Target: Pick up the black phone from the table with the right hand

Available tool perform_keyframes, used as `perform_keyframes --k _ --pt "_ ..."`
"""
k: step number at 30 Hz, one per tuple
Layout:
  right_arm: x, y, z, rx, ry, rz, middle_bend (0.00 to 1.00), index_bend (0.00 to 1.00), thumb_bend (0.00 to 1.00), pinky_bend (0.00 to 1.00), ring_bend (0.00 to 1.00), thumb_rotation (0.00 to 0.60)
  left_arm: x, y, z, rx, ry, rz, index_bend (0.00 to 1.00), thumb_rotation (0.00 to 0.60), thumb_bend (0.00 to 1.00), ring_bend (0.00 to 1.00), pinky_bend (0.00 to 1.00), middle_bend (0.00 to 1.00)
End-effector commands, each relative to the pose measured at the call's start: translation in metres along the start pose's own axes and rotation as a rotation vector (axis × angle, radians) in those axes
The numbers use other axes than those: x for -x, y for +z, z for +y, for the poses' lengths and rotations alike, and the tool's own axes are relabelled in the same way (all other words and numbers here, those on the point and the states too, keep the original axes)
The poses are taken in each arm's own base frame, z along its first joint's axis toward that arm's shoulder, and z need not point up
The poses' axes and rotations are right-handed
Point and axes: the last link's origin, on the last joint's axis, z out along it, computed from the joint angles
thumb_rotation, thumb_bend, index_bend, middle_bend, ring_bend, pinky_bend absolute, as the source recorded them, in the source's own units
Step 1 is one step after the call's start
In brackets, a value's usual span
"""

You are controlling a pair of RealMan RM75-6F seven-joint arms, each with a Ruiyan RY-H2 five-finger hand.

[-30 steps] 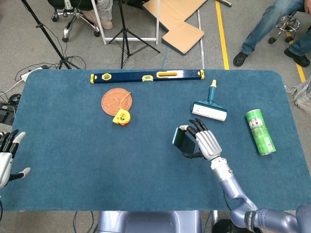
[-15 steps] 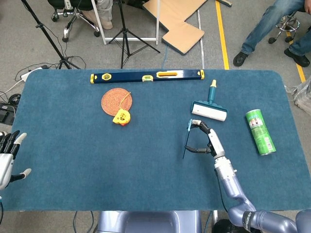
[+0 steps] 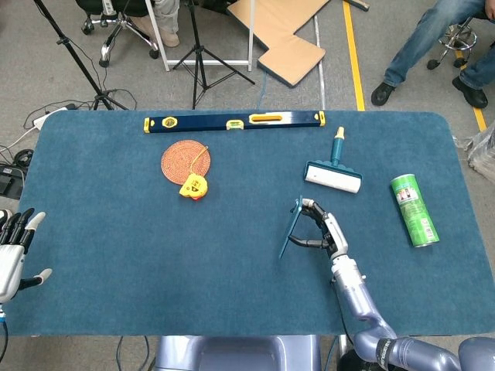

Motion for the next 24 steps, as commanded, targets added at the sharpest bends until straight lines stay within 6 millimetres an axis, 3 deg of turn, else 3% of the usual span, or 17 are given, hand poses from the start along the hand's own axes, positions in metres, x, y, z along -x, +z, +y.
perform_keyframes --k 1,7,12,15,24 --pt "-0.002 0.000 0.004 0.033 0.032 0.004 0.33 0.33 0.23 0.19 0.06 0.600 0.000 0.000 -0.001 -0.002 -0.001 0.000 0.00 0.600 0.00 0.00 0.00 0.00" --pt "-0.007 -0.003 0.011 0.104 0.109 0.009 0.30 0.30 0.23 0.19 0.05 0.600 0.000 0.001 0.000 0.001 0.000 -0.002 0.00 0.600 0.00 0.00 0.00 0.00" --pt "-0.013 -0.008 0.014 0.104 0.046 -0.010 0.09 0.11 0.23 0.04 0.00 0.600 0.001 0.000 0.001 0.004 0.002 -0.003 0.00 0.600 0.00 0.00 0.00 0.00" --pt "-0.017 -0.011 0.014 0.077 0.004 -0.007 0.00 0.04 0.23 0.00 0.00 0.600 0.001 0.000 0.002 0.007 0.005 -0.004 0.00 0.600 0.00 0.00 0.00 0.00" --pt "-0.047 -0.014 -0.002 -0.018 -0.126 0.063 0.00 0.03 0.23 0.00 0.00 0.600 0.001 -0.001 0.004 0.011 0.005 -0.003 0.00 0.600 0.00 0.00 0.00 0.00"
